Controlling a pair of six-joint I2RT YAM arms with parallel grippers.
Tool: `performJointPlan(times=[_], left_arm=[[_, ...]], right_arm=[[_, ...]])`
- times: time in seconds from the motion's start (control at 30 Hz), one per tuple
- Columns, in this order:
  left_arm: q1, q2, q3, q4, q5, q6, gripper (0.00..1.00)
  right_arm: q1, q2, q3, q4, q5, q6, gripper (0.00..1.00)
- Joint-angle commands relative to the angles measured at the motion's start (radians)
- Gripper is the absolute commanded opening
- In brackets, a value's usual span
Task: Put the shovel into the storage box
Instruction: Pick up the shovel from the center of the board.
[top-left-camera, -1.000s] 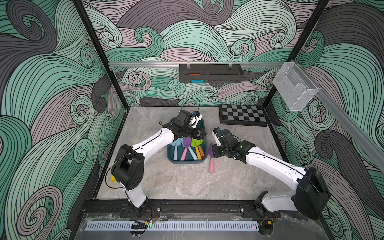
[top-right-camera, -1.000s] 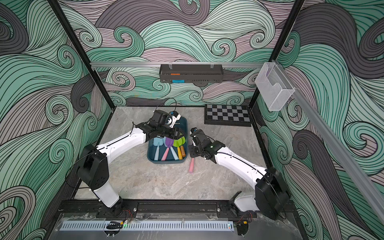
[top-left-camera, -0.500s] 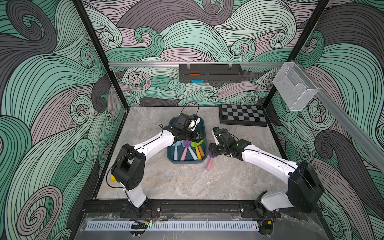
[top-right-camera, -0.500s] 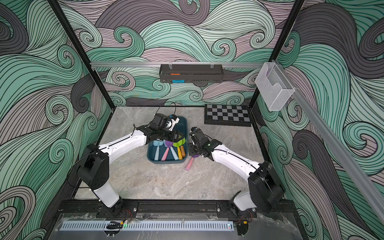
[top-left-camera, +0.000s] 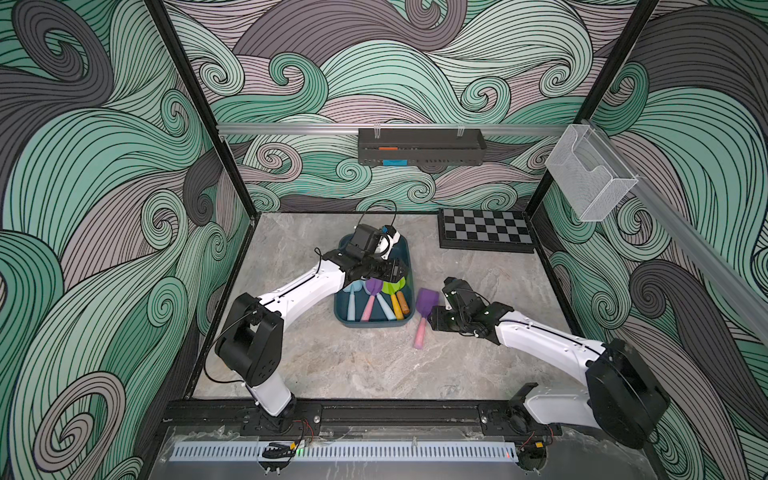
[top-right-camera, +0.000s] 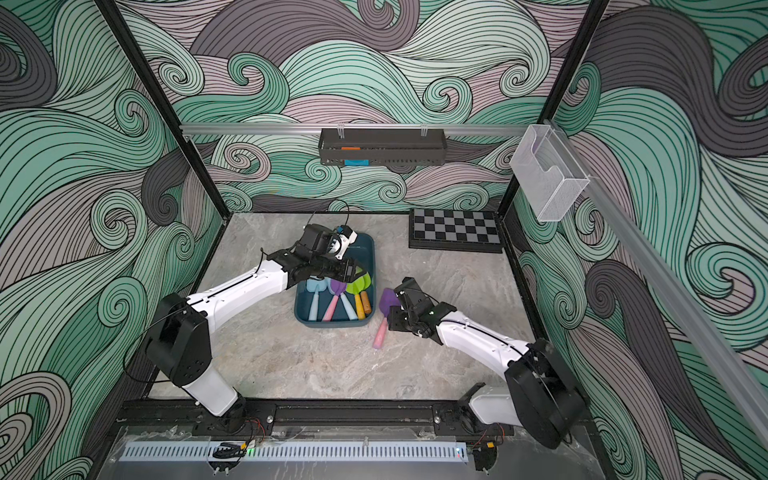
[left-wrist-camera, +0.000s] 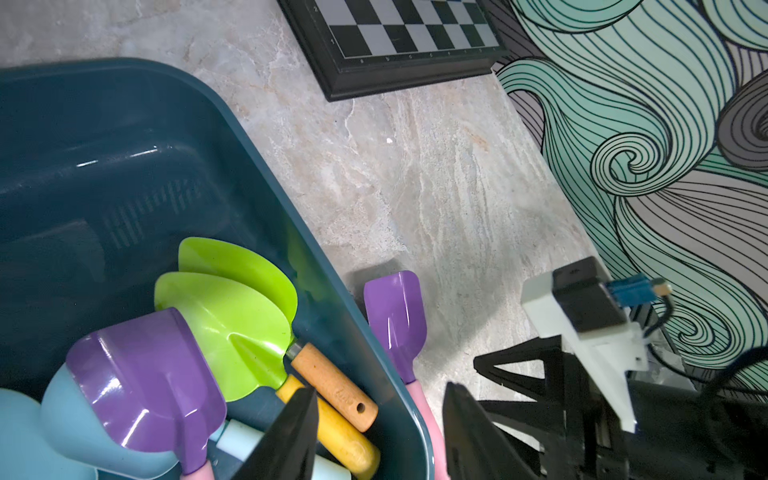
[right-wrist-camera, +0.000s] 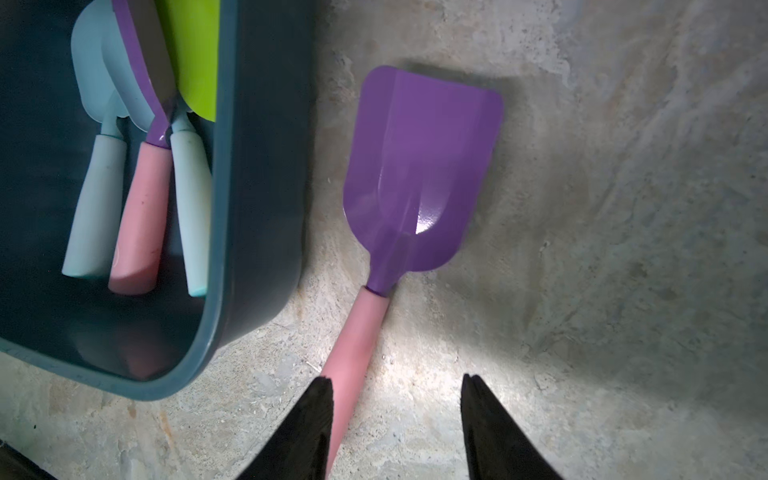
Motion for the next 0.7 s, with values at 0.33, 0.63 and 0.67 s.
performJointPlan(times=[0.33, 0.63, 0.67], left_arm=[[0.000, -0.081, -0.058, 0.012, 0.017, 0.023, 0.52], [0.000, -0.088, -0.071, 0.014, 0.016, 0.028, 0.52], [0.000, -0.087, -0.071, 0.013, 0.016, 0.028, 0.52]], right_arm=[[0.109, 0.117, 0.040, 0.007, 0.064, 0.096, 0.54], [0.142, 0.225, 0.108, 0.007, 0.076, 0.090, 0.55], [0.142, 0.231, 0.113, 0.003, 0.080, 0.086, 0.55]])
